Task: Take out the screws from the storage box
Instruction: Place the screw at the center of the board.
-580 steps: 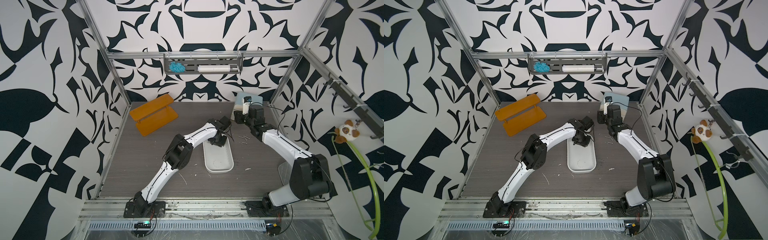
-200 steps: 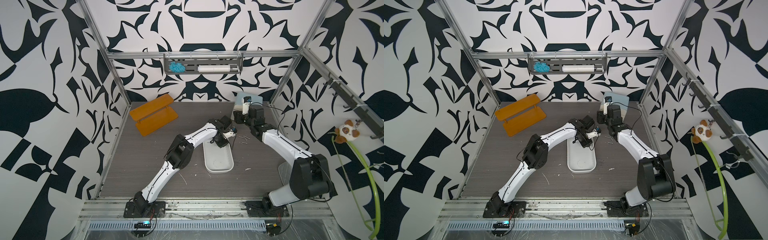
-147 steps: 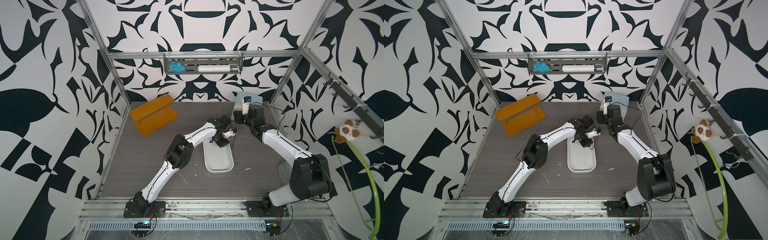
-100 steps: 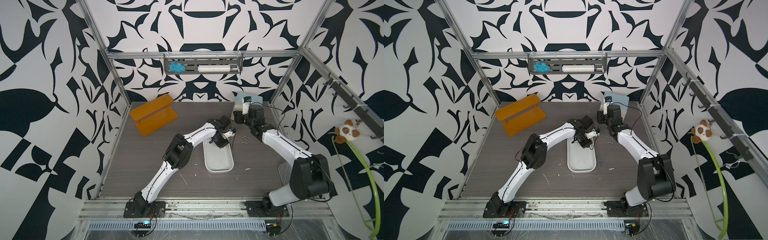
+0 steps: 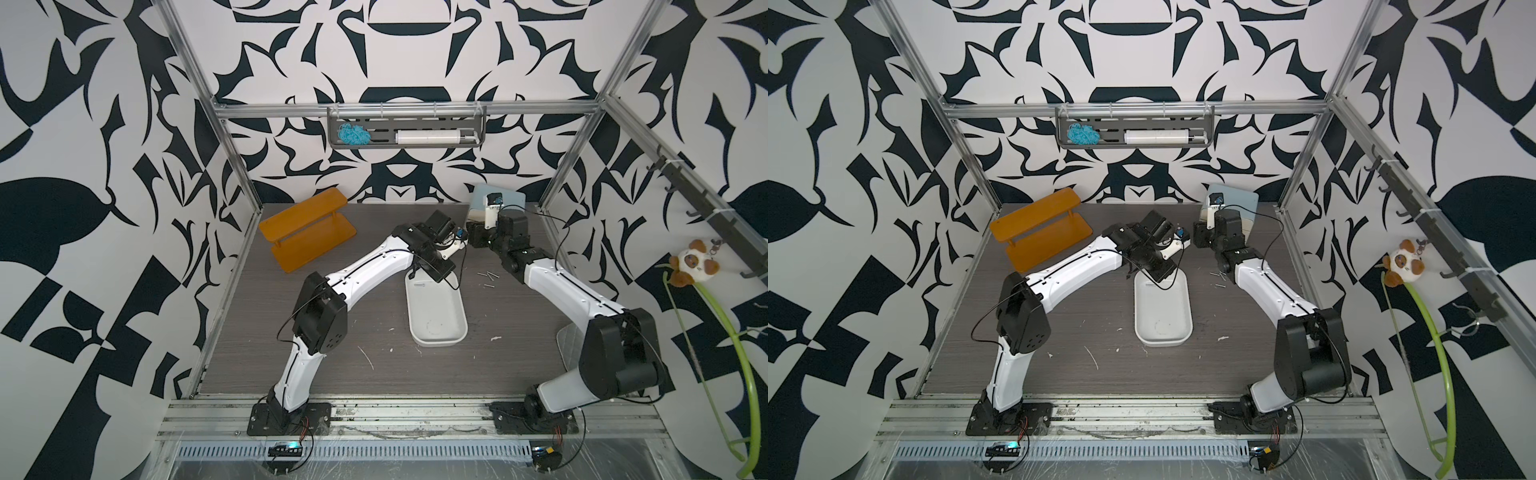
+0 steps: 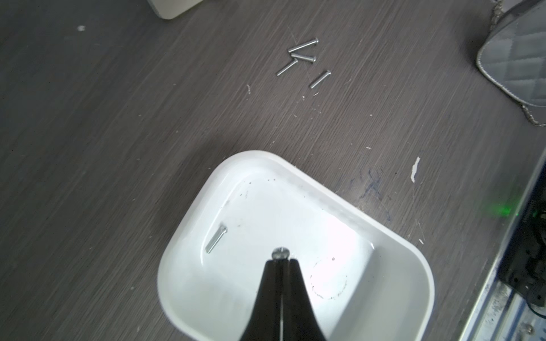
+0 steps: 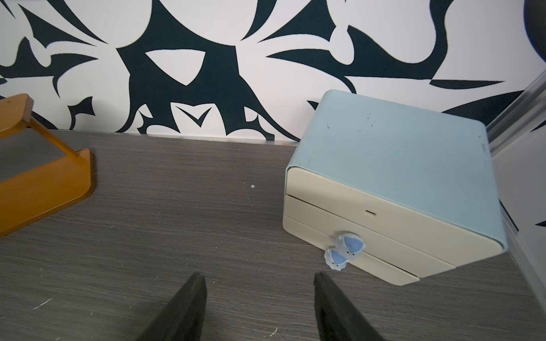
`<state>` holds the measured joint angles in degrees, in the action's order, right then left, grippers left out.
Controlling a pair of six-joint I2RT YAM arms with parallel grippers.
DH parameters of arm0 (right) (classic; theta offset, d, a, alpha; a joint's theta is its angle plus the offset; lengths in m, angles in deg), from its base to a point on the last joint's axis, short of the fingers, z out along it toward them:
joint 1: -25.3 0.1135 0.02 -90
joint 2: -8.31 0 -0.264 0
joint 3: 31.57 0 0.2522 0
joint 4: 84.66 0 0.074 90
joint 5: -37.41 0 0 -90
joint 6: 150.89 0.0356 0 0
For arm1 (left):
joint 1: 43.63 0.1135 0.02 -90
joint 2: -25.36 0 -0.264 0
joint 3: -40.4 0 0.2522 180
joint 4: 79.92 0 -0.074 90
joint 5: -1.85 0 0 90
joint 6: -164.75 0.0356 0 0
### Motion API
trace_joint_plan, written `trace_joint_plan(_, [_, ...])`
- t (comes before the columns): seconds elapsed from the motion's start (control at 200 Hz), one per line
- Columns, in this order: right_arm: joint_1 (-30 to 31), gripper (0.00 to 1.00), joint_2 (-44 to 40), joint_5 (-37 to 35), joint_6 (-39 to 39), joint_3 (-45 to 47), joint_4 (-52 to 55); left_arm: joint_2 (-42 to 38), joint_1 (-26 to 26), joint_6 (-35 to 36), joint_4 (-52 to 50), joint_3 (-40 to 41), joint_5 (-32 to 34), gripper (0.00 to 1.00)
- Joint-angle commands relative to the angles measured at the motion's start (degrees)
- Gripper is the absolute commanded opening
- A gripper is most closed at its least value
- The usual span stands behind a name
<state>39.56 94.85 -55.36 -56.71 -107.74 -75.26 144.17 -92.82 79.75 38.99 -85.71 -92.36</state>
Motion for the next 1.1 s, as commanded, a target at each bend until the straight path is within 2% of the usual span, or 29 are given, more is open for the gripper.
trace_joint_plan(0.0, [-0.18,0.62,-0.78,0.73,0.92,-0.71,-3.09,-5.17,0.29,-3.10,0.93,6.67,4.49,0.00])
trace_joint_plan(0.14, [-0.18,0.62,-0.37,1.06,1.09,-0.84,-3.07,-13.52,2.93,-6.28,3.56,17.55,6.30,0.00])
trace_joint_plan(0.265, [-0.13,0.62,-0.16,1.44,1.42,-1.00,-3.12,-19.94,7.46,-9.75,7.54,26.95,6.36,0.00])
trace_joint_plan(0.43, [-0.11,0.63,0.01,3.47,1.76,-0.74,-3.71,-25.17,11.94,-13.40,13.78,36.82,4.63,0.00])
trace_joint_plan(0.6, [1.23,0.61,-0.44,12.63,-2.50,1.97,-7.48,-19.69,13.10,-16.18,16.75,37.47,7.33,0.00])
trace_joint_plan(0.695, [3.29,0.55,-1.48,18.67,-11.00,6.02,-10.34,-15.54,15.74,-20.02,20.43,37.90,4.39,0.00])
trace_joint_plan(0.755, [5.15,0.55,-2.22,22.31,-17.61,8.72,-12.69,-12.96,17.40,-22.43,22.10,37.93,3.28,0.00])
trace_joint_plan(0.855, [9.60,0.56,-2.63,18.96,-25.69,11.31,-14.08,-9.01,18.83,-24.47,22.65,36.76,4.75,0.00])
trace_joint_plan(1.095, [10.52,0.56,-0.39,16.90,-25.50,9.67,-12.13,-4.87,18.93,-24.84,21.44,34.51,5.79,0.00])
